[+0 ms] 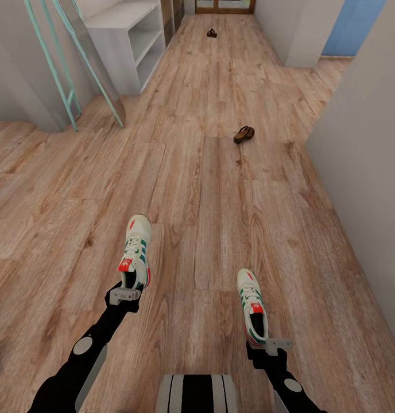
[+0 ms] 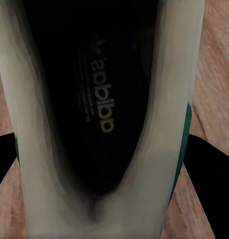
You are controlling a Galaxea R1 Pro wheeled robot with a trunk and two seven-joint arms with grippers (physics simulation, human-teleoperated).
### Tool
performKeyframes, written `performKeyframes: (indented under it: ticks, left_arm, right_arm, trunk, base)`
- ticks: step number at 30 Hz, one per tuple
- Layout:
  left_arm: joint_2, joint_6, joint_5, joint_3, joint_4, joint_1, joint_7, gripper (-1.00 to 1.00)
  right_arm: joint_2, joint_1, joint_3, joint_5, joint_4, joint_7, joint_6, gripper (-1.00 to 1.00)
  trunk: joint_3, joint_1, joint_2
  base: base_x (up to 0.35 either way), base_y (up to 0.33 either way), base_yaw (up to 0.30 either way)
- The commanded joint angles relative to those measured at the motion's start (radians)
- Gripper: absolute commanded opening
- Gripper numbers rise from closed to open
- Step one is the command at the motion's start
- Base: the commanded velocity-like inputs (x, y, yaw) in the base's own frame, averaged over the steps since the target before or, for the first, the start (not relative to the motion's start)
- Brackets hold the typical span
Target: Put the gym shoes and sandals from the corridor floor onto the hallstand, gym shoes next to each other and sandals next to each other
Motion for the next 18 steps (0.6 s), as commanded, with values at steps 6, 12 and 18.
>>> performKeyframes:
  ticks: [6,12,18]
  left_arm:
    - [0.001,-0.001,0.01,-0.001,0.001,-0.001,-0.003,-1.0]
    - [0.001,-0.002,0.01,-0.001,0.001,0.0,-0.003,-1.0]
    - [0.001,-0.001,0.011,-0.001,0.001,-0.001,-0.003,-1.0]
  right_arm:
    - [0.001,0.0,-0.005,0.003,0.001,0.0,-0.003,1.0]
    - [0.001,0.0,-0.005,0.003,0.001,0.0,-0.003,1.0]
    - [0.001,0.0,-0.005,0.003,0.001,0.0,-0.003,1.0]
  trunk:
    - [-0.001,0.0,0.0]
    - [-0.001,0.0,0.0]
    - [-0.001,0.0,0.0]
  base:
    - [0.037,0.0,0.0]
    - [0.113,0.0,0.0]
    - [0.013,0.0,0.0]
